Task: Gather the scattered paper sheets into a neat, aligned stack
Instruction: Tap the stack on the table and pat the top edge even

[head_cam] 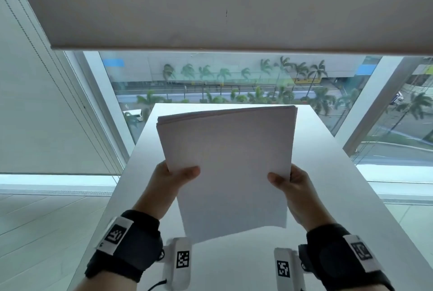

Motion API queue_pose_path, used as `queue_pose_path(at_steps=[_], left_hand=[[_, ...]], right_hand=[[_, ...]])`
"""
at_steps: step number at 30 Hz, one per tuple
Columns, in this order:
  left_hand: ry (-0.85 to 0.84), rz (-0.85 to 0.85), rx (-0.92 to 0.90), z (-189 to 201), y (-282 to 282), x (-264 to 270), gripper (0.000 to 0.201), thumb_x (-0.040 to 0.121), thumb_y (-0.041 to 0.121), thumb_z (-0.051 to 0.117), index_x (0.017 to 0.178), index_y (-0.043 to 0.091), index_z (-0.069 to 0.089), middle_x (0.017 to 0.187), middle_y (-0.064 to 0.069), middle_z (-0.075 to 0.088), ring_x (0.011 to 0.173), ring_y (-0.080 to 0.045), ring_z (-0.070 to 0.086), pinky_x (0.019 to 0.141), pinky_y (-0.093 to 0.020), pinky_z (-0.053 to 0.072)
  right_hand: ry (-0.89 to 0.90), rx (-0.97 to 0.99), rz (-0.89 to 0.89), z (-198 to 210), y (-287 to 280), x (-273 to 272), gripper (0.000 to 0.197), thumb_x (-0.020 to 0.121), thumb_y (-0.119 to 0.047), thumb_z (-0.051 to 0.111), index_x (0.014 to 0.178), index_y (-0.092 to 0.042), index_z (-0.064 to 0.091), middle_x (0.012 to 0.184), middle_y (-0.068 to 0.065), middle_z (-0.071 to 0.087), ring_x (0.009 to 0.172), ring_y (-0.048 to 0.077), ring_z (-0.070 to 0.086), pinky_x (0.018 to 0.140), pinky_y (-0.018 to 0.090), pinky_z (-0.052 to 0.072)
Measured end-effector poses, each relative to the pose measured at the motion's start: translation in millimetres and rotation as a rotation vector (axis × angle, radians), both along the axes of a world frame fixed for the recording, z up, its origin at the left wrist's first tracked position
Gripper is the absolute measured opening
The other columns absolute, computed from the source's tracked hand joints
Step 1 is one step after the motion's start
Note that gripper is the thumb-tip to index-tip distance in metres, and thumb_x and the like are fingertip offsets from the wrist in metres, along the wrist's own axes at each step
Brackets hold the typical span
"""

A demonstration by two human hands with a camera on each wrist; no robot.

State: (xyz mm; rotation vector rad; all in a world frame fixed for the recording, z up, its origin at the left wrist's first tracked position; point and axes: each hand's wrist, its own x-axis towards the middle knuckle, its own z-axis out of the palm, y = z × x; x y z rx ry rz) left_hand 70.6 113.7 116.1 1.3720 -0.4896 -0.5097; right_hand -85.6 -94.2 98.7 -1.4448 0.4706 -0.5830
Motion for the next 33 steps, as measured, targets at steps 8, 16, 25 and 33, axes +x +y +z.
queue_pose_path(at_steps=[8, 16, 25, 33], left_hand=[[-0.070, 0.086, 0.017, -15.0, 3.8, -1.7, 0.025, 0.051, 0.013, 0.077, 0.075, 0.017, 0.071, 0.067, 0.009, 0.075, 0.065, -0.002, 0.068, 0.060, -0.013, 0.053], [-0.084, 0.143, 0.025, -14.9, 2.2, -6.5, 0.019, 0.059, 0.015, 0.070, 0.078, 0.017, 0.069, 0.066, 0.014, 0.073, 0.064, 0.003, 0.065, 0.061, -0.009, 0.051], [-0.131, 0.136, -0.085, -3.0, 1.1, -0.6, 0.047, 0.049, 0.029, 0.076, 0.094, 0.020, 0.066, 0.085, 0.007, 0.075, 0.080, -0.008, 0.068, 0.069, -0.018, 0.054], [-0.066, 0.214, -0.107, 10.0, -8.6, -5.6, 0.041, 0.061, 0.053, 0.060, 0.085, 0.020, 0.064, 0.080, 0.009, 0.071, 0.076, -0.005, 0.064, 0.067, -0.018, 0.051]], right_hand=[[-0.015, 0.097, 0.065, -25.2, 6.8, -2.3, 0.028, 0.056, -0.017, 0.082, 0.082, -0.011, 0.073, 0.081, 0.000, 0.075, 0.078, 0.014, 0.068, 0.071, 0.026, 0.053], [-0.001, 0.005, -0.080, -18.1, 16.3, 8.1, 0.028, 0.054, -0.036, 0.084, 0.067, -0.014, 0.072, 0.066, -0.007, 0.073, 0.066, 0.007, 0.065, 0.064, 0.025, 0.052], [-0.075, -0.068, -0.024, -0.3, 11.2, 4.2, 0.045, 0.061, -0.021, 0.076, 0.103, -0.013, 0.061, 0.099, 0.005, 0.072, 0.092, 0.019, 0.066, 0.080, 0.032, 0.053], [-0.079, -0.148, -0.068, 3.4, 21.0, 9.9, 0.036, 0.070, -0.021, 0.064, 0.106, -0.017, 0.059, 0.102, 0.005, 0.068, 0.091, 0.016, 0.065, 0.081, 0.037, 0.050]])
